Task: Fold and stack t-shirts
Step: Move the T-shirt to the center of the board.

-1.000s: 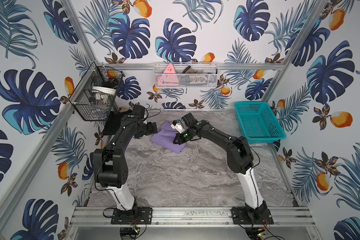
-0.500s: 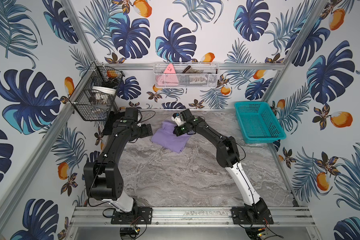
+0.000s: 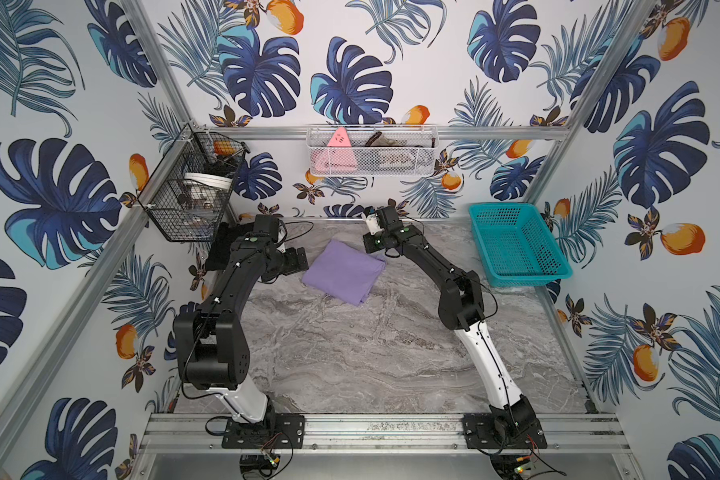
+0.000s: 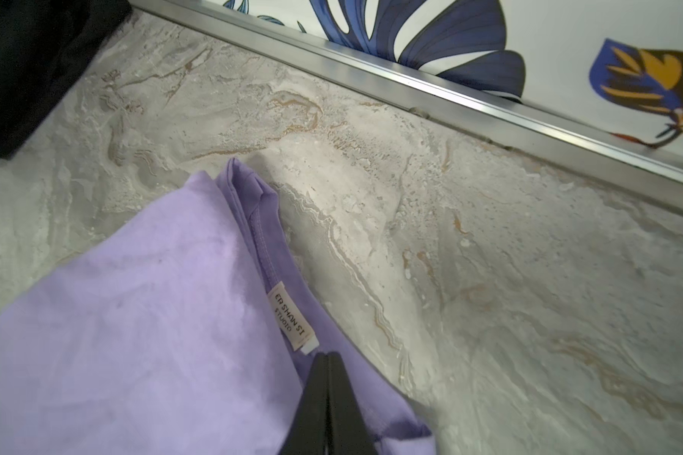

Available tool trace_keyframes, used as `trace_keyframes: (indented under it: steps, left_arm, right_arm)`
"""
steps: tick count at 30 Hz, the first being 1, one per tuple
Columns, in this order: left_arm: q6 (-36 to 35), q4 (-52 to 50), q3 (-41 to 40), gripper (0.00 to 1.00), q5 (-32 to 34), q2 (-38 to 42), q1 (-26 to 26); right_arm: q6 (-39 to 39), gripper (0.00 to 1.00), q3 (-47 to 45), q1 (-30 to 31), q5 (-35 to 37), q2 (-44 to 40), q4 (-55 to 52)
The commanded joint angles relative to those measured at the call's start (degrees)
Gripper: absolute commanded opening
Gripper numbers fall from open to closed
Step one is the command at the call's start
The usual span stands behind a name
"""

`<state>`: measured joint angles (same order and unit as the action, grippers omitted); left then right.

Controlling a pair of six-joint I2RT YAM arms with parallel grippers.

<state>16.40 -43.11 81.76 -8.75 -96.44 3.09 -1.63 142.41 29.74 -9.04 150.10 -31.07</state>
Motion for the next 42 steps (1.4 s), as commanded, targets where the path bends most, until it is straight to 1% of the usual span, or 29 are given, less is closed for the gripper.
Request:
trace_keyframes:
  steps: [1,2,4,5,7,9,11,16,19,22,24,26,28,32,36,39,42]
  left_arm:
    - [-0.75,1.36,1.48,0.99,0.27,-2.36,0.07]
    - [-0.86,1.30,2.26,0.99,0.59,-3.34,0.07]
    - [-0.76,0.83,3.74,0.95,1.02,-4.89,0.16]
    - [-0.57,0.75,4.32,0.93,1.31,-5.32,0.16]
    - [0.53,0.49,4.79,0.92,2.38,-5.33,0.16]
    - [0.82,0.42,4.41,0.95,2.81,-4.77,0.16]
    - [1.26,0.13,3.58,0.99,3.86,-4.07,0.16]
    - [1.04,0.12,0.69,0.99,4.19,-1.74,0.16]
    - [1.25,0.23,-0.95,0.98,4.16,-0.14,0.16]
    - [1.02,-0.16,-1.58,0.99,4.35,0.99,0.16]
    - [1.00,-0.39,-1.51,0.99,4.45,1.32,0.24]
    - [1.30,-0.15,-1.42,0.99,4.40,1.52,0.32]
    - [1.68,0.39,-1.51,0.99,4.12,1.61,0.38]
    - [2.61,1.34,-1.43,0.99,3.12,1.43,0.59]
    - [4.77,1.99,-2.86,0.98,0.05,1.93,0.69]
    - [9.61,4.05,-9.05,0.97,-4.39,3.73,0.61]
    - [17.44,11.33,-22.05,0.97,-13.92,6.31,0.34]
  right_arm:
    - [-6.79,0.31,-2.95,0.52,-8.57,-5.25,-1.28]
    - [-7.47,0.00,-4.41,1.26,-9.80,-6.20,-1.57]
    - [-7.47,0.00,-6.56,3.27,-9.14,-7.42,-1.60]
    - [-7.47,0.00,-6.55,4.46,-8.63,-7.26,-1.41]
    - [-8.17,0.00,-4.47,5.85,-8.96,-5.46,-1.29]
    - [-8.57,0.00,-1.74,7.08,-9.96,-2.90,-1.27]
    - [-7.19,0.00,-0.63,8.58,-9.72,-0.61,-1.19]
    - [-4.45,0.00,-1.01,9.99,-7.29,3.90,-1.88]
    - [-0.92,0.00,-1.58,9.75,-6.88,5.96,-3.08]
    - [1.69,0.00,-5.83,9.53,-7.98,6.40,-5.46]
    - [3.00,0.00,-11.42,9.55,-9.19,4.31,-6.48]
    - [4.26,0.00,-18.07,9.46,-11.13,0.40,-6.61]
    - [4.79,0.00,-23.90,9.39,-11.62,-3.64,-6.23]
    - [4.45,0.00,-34.79,8.78,-11.99,-11.80,-5.14]
    - [3.17,0.00,-44.98,8.50,-11.88,-20.76,-4.48]
    - [1.61,0.00,-54.39,8.41,-12.30,-28.92,-3.62]
    - [0.23,0.00,-61.96,8.49,-13.05,-35.79,-2.01]
